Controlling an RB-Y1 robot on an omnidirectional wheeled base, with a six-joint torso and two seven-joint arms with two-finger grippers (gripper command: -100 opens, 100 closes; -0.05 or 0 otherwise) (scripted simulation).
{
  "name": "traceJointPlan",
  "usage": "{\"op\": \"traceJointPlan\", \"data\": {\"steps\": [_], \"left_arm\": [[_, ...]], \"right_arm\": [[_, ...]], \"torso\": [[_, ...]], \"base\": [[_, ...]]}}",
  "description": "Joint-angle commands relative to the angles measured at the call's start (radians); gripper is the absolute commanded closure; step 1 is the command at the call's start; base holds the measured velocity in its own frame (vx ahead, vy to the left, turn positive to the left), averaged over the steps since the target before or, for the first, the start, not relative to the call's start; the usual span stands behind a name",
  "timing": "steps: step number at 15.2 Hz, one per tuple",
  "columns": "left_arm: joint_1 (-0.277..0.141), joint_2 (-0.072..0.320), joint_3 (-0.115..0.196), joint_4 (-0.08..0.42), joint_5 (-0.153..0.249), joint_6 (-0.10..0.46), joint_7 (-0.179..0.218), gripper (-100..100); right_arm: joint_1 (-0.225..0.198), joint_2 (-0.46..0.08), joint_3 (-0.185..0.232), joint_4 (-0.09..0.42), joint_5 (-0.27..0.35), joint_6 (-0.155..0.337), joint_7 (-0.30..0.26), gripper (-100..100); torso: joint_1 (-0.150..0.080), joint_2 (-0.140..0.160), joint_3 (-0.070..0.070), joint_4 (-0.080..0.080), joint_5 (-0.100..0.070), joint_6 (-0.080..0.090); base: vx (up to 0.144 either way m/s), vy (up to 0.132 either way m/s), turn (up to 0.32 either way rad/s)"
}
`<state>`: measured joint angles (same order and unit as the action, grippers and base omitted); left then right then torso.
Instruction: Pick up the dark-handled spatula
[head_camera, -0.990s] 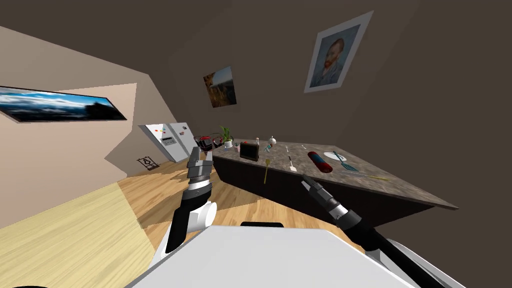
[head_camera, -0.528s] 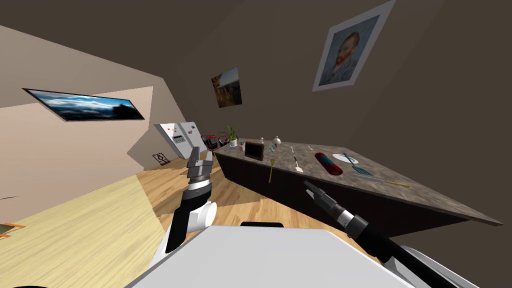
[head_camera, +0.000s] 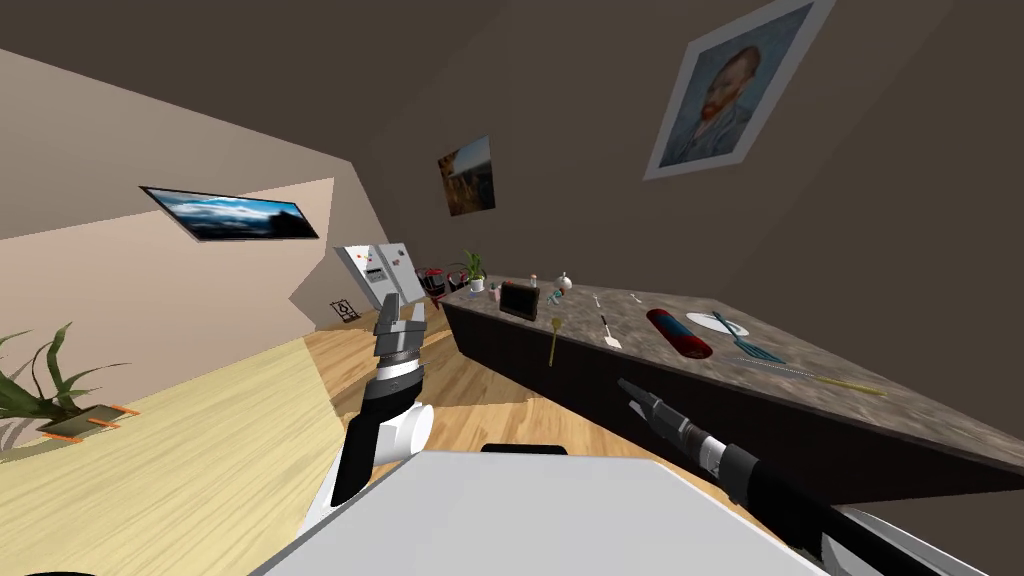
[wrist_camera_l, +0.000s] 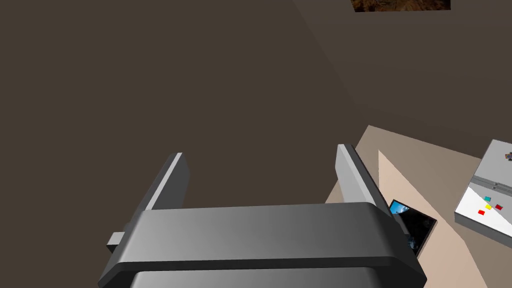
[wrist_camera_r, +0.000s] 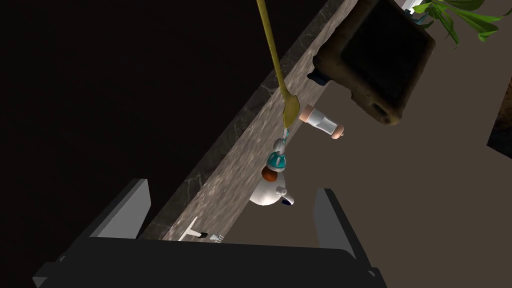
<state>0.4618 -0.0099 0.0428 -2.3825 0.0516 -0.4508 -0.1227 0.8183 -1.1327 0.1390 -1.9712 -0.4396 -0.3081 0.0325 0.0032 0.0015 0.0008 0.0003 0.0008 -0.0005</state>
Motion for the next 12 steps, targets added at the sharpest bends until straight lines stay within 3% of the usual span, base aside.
{"op": "traceJointPlan", "data": {"steps": [1,2,5,12], "left_arm": [[0.000,0.000,0.000,0.000,0.000,0.000,0.000,0],[0.000,0.000,0.000,0.000,0.000,0.000,0.000,0],[0.000,0.000,0.000,0.000,0.000,0.000,0.000,0],[0.000,0.000,0.000,0.000,0.000,0.000,0.000,0]], "right_arm": [[0.022,-0.050,0.007,0.015,-0.021,0.012,0.000,-100],[0.042,-0.077,0.019,0.039,-0.051,0.032,-0.002,-100],[0.042,-0.115,0.019,0.039,-0.051,0.032,-0.002,-100],[0.101,-0.268,0.052,0.109,-0.142,0.090,-0.009,-100]], "torso": [[0.000,0.000,0.000,0.000,0.000,0.000],[0.000,0.000,0.000,0.000,0.000,0.000],[0.001,-0.001,0.000,0.000,0.000,0.001],[-0.001,-0.002,-0.001,0.000,0.000,0.000]], "base": [[-0.011,0.064,0.163],[-0.004,0.070,0.227],[0.006,0.054,0.064],[0.013,0.043,0.125]]}}
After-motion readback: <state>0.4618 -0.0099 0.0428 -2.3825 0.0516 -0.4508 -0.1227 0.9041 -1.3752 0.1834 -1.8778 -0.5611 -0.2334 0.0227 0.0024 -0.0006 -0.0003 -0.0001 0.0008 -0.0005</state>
